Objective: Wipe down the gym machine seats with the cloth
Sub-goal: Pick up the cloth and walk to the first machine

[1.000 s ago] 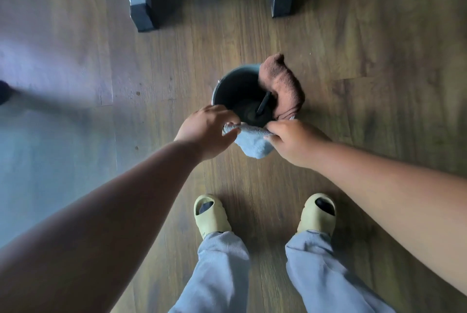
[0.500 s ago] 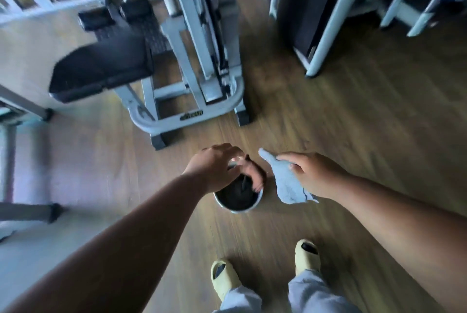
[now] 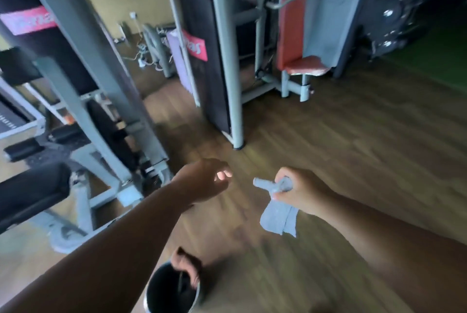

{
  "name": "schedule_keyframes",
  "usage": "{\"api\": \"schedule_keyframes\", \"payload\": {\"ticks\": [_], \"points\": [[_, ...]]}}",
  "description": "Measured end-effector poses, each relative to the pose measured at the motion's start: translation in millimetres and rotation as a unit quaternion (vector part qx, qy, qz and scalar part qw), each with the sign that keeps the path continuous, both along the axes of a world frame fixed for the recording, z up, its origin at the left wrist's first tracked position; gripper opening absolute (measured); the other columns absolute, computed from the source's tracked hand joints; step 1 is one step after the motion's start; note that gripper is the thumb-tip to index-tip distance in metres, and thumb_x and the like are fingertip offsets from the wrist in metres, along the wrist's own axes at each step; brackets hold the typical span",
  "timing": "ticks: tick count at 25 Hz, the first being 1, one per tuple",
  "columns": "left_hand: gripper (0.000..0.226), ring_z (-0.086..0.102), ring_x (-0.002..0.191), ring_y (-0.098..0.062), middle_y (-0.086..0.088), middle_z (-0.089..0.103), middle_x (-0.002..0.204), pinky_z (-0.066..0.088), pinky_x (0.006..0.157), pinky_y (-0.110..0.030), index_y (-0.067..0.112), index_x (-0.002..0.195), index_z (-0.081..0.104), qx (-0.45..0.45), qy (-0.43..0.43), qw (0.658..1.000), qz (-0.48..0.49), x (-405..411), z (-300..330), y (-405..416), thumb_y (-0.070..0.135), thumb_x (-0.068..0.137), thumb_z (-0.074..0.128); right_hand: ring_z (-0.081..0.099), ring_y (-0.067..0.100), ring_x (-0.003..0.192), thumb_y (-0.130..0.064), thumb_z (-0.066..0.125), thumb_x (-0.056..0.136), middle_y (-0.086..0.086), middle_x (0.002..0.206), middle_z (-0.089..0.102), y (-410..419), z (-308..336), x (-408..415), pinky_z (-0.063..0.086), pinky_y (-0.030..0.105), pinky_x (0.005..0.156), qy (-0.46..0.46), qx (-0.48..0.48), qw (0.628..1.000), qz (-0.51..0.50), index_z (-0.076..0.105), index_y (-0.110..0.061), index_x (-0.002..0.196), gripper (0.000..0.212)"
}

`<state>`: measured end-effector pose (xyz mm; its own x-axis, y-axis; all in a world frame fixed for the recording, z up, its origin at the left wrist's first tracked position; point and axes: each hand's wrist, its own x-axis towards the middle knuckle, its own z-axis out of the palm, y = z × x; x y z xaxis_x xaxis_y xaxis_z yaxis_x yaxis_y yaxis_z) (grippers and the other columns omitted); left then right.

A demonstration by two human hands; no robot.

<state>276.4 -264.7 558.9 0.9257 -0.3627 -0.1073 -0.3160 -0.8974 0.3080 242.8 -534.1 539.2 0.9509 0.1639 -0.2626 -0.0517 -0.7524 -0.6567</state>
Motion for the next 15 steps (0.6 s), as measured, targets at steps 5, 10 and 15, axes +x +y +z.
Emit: {"api": "schedule_keyframes", "payload": {"ticks": [5,10,15], "points": [[0.029,0.065,0.090,-0.004,0.018,0.068,0.097,0.053,0.085,-0.030,0.040,0.101,0.069,-0.015,-0.018,0.998,-0.059,73.2,20.0,-140.3,0.057,0.083,0.053,0.052,0.008,0.056,-0.010,0.066,0.075,-0.011,0.075,0.060,-150.0,26.0,49.2,0.038,0.019,0.042,-0.038,-0.063,0.997,-0.036,0.049,-0.028,0.078,0.025],[0.020,0.059,0.085,0.004,0.023,0.062,0.091,0.051,0.084,-0.025,0.041,0.106,0.067,0.012,0.012,0.990,-0.137,144.9,36.9,-253.9,0.050,0.091,0.060,0.046,0.017,0.061,-0.011,0.056,0.075,-0.005,0.072,0.053,-260.0,29.3,98.3,0.035,0.032,0.054,-0.066,-0.126,0.987,-0.070,0.039,-0.025,0.076,0.023],[0.020,0.058,0.089,0.004,0.025,0.061,0.091,0.050,0.085,-0.025,0.043,0.106,0.066,0.017,0.018,0.978,-0.205,246.6,36.2,-337.3,0.052,0.090,0.059,0.055,0.011,0.048,-0.003,0.040,0.082,-0.006,0.075,0.053,-330.5,29.2,157.2,0.038,0.027,0.048,-0.021,-0.116,0.986,-0.120,0.049,-0.029,0.093,0.030]]}}
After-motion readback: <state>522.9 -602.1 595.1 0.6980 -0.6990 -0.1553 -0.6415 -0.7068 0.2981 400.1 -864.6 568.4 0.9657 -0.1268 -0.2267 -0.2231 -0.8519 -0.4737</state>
